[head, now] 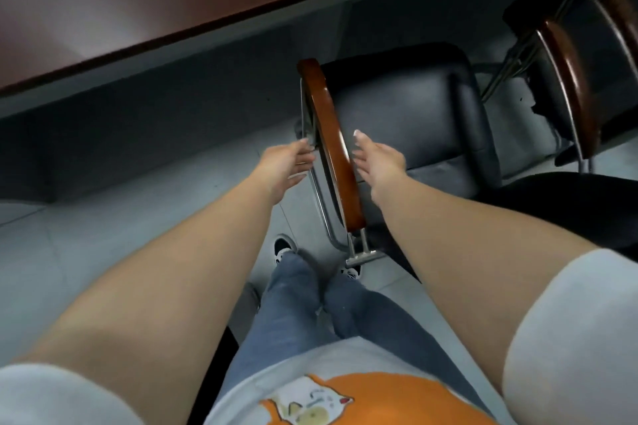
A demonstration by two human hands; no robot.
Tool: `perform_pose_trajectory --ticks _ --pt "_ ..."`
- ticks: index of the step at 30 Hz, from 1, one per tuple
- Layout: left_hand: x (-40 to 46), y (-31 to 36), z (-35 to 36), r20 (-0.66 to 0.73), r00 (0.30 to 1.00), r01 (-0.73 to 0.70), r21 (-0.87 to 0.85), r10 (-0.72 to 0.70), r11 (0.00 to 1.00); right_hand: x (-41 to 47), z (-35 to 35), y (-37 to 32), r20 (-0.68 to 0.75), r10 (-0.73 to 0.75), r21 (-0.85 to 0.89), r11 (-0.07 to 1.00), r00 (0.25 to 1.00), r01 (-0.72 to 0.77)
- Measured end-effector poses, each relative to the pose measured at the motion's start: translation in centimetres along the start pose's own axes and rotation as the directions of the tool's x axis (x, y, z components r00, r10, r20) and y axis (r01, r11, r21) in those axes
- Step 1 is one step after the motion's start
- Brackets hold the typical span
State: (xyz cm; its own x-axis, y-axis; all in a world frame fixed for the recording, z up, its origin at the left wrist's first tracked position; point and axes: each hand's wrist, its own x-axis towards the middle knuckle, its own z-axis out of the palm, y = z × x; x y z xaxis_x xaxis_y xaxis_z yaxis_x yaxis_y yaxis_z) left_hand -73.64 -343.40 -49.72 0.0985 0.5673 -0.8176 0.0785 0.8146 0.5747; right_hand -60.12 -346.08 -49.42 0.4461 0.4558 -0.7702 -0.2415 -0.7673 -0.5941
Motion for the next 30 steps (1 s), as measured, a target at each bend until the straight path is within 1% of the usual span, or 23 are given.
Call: perform_pose_trajectory --ticks 4,8,11,13,17,23,26,30 --pt "3.0 1.2 0.5 0.018 1.000 0.020 0.059 -0.021 0.998 2.9 0.7 0.1 0.052 0.050 -0.117 0.992 0.997 -0.043" --pt "5.3 1.6 2.1 0.046 0.998 0.043 0.089 -0.047 0.995 5.0 0.9 0.9 0.117 0.064 -0.183 0.982 0.991 -0.042" --pt "6.5 1.6 3.2 0.036 0.995 0.088 0.079 -0.092 0.993 6.0 1.1 1.8 0.171 0.144 -0.182 0.977 0.975 -0.112" --pt "6.9 1.4 3.9 0.038 0.993 0.108 0.055 -0.110 0.993 6.3 1.3 2.5 0.197 0.212 -0.214 0.962 0.957 -0.169" --pt "7.0 0.6 4.6 0.032 0.993 0.112 -0.031 -0.111 0.993 6.4 1.4 3.6 0.200 0.284 -0.222 0.945 0.938 -0.239" --pt "6.3 0.3 4.5 0.037 0.994 0.102 -0.052 -0.100 0.993 5.1 1.6 3.6 0.187 0.300 -0.258 0.934 0.935 -0.248" --pt "5.9 -0.6 4.0 0.052 0.993 0.114 -0.086 -0.110 0.990 4.5 1.5 3.9 0.181 0.310 -0.285 0.925 0.933 -0.252" --pt "5.3 -1.7 2.8 0.038 0.993 0.114 -0.126 -0.110 0.985 3.7 1.7 4.5 0.192 0.323 -0.319 0.913 0.927 -0.252"
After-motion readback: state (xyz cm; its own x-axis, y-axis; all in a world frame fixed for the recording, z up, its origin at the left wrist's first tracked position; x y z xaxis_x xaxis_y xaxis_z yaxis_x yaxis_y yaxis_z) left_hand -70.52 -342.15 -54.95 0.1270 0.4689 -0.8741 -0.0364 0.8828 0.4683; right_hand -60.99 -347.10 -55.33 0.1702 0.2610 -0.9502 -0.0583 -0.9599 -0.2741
